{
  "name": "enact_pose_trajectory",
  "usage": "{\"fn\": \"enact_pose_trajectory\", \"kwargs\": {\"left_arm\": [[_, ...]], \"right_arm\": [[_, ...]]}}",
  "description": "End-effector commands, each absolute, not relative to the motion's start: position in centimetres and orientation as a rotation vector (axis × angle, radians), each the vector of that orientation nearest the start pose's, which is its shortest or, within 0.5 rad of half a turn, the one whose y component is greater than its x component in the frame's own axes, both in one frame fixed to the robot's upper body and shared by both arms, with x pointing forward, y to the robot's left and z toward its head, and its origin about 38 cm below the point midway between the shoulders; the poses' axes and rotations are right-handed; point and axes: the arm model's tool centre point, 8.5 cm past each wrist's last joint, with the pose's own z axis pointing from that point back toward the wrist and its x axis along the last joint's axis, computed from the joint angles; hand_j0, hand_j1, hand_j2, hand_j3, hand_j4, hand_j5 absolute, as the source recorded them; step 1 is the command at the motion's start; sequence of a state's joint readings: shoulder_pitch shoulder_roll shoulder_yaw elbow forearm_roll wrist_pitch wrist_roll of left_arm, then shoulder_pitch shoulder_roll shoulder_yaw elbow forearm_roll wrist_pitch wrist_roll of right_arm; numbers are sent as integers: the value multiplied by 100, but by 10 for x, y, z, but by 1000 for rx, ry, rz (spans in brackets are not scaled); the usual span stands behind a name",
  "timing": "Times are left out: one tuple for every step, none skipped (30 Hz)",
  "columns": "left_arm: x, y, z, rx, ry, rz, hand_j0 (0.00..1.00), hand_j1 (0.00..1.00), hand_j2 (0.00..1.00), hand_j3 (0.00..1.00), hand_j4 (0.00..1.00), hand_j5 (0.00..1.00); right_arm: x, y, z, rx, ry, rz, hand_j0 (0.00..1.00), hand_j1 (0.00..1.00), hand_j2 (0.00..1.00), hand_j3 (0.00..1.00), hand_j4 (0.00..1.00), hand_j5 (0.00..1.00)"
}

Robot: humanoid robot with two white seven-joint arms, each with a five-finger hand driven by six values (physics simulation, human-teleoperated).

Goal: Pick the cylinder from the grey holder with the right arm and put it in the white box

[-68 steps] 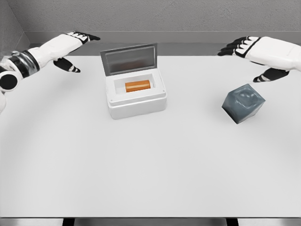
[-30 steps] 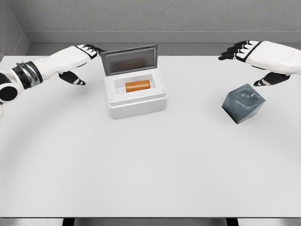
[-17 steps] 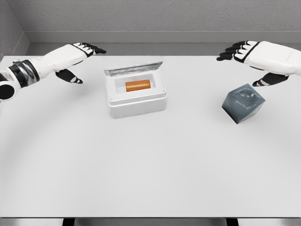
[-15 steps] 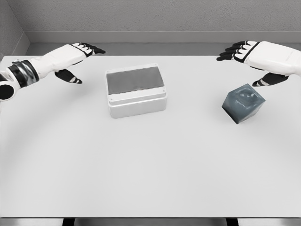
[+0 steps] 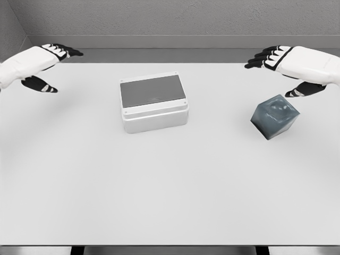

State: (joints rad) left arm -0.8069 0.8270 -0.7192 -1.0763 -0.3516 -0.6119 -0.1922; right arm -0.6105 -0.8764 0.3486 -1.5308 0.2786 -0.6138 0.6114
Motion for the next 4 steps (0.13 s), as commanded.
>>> {"fn": "enact_pose_trajectory", "kwargs": {"left_arm": [[488, 384, 238, 648, -1527, -1713, 100, 100, 100, 100, 100, 100], [488, 384, 238, 648, -1527, -1713, 100, 100, 100, 100, 100, 100], [488, 384, 238, 648, -1527, -1713, 100, 100, 100, 100, 100, 100], [488, 384, 238, 648, -1526, -1712, 100, 100, 100, 100, 100, 100]], "right_arm": [[426, -339, 302, -548, -1566, 1982, 100, 100, 100, 100, 100, 100], [426, -339, 302, -548, -1566, 1982, 100, 100, 100, 100, 100, 100], [426, -339, 302, -548, -1566, 1982, 100, 100, 100, 100, 100, 100], [426, -339, 302, -548, -1566, 1982, 100, 100, 100, 100, 100, 100]]}}
